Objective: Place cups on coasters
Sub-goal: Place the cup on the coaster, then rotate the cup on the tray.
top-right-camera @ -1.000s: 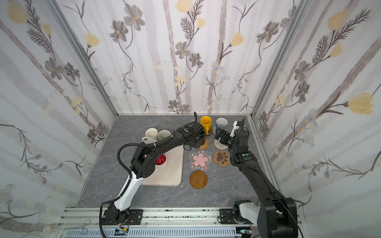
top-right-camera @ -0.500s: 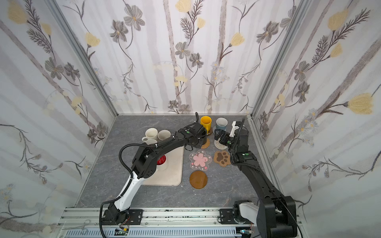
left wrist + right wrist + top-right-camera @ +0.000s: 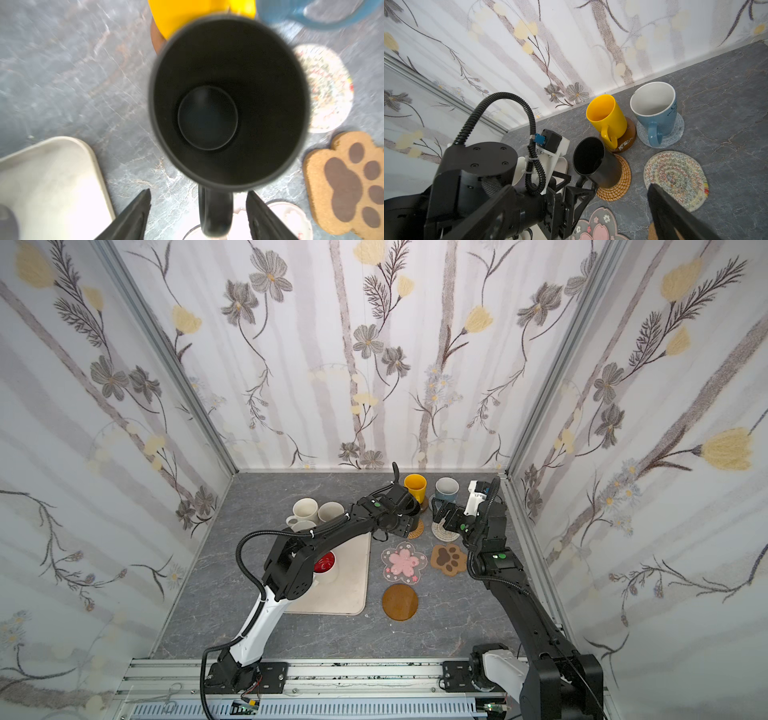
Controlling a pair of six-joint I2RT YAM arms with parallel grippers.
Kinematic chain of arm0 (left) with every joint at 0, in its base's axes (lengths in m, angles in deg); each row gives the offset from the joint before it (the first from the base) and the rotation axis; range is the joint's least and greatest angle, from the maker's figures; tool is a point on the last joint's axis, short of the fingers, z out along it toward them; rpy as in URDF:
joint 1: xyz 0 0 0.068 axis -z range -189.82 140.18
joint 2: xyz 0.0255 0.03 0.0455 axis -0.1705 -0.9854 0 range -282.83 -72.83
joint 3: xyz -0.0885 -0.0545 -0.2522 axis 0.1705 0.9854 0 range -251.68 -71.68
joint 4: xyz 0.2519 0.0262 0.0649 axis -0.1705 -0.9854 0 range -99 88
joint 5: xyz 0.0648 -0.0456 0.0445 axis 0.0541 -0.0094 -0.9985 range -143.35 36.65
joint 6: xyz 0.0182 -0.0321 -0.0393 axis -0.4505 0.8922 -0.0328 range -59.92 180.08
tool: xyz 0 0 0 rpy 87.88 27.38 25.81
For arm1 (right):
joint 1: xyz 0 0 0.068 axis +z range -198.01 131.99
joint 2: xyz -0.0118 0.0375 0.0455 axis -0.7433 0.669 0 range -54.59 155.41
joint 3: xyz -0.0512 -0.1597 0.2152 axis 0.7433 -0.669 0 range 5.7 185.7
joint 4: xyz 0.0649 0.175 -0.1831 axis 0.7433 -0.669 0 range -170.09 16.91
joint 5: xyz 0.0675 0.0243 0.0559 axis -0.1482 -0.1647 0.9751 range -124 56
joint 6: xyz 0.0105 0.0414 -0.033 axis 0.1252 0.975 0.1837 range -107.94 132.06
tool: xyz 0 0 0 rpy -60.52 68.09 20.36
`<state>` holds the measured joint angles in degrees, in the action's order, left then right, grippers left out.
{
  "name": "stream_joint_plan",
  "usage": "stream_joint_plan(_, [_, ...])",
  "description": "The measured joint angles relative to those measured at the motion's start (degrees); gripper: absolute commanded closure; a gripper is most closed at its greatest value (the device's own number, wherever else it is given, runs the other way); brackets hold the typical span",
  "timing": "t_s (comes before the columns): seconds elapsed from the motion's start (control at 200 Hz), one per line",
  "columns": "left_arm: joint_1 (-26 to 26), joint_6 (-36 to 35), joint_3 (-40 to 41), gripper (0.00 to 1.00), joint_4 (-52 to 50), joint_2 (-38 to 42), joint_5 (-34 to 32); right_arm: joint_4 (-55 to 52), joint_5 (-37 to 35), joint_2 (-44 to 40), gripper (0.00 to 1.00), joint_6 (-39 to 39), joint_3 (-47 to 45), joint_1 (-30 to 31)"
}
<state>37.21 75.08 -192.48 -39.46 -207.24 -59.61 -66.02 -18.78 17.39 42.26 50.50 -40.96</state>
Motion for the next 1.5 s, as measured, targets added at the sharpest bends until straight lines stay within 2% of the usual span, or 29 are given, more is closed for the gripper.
stream_joint_plan(0.23, [-0.04, 0.00, 0.35, 0.09, 0.48, 5.53, -3.02, -2.71, 1.29, -0.90, 0.00, -1.36, 1.68, 0.07])
stream_joint_plan(0.405, [-0.26, 0.22, 5.09, 0.06, 1.44, 12.39, -5.16, -7.19, 1.31, -1.16, 0.02, -3.43, 4.59, 2.32])
stream_joint_plan(0.699, [-3.58, 3.76, 23.19, 0.07, 5.20, 29.44, -7.19, -11.45, -0.87, -2.78, 0.06, -5.86, 7.65, 10.67])
stream_joint_plan(0.909, [-10.05, 7.13, 40.02, 0.14, 8.31, 44.85, -6.93, -12.76, -3.85, -0.22, 0.09, -6.32, 10.40, 17.73])
stream_joint_plan(1.084, [-18.51, 9.64, 54.18, 0.24, 10.32, 57.33, -5.35, -12.57, -5.14, 4.90, 0.11, -6.51, 13.03, 23.47])
stream_joint_plan(1.264, [-26.62, 12.17, 63.98, 0.42, 11.39, 65.18, -2.19, -12.28, -5.35, 10.47, 0.11, -6.69, 15.47, 28.44])
stream_joint_plan(1.319, [-29.77, 13.05, 66.38, 0.52, 11.45, 66.18, -1.38, -11.96, -5.33, 12.13, 0.11, -6.69, 16.17, 29.64])
stream_joint_plan(1.399, [-33.81, 13.99, 68.76, 0.82, 11.43, 66.45, 0.17, -11.82, -5.22, 13.90, 0.12, -6.69, 16.74, 30.84])
stream_joint_plan(1.454, [-36.04, 14.29, 69.70, 0.97, 11.45, 66.20, 1.46, -11.58, -5.07, 14.71, 0.12, -6.69, 16.79, 31.28])
stream_joint_plan(1.499, [-38.05, 14.36, 70.27, 1.00, 11.74, 65.72, 2.47, -11.52, -4.87, 15.17, 0.12, -6.69, 16.81, 31.58])
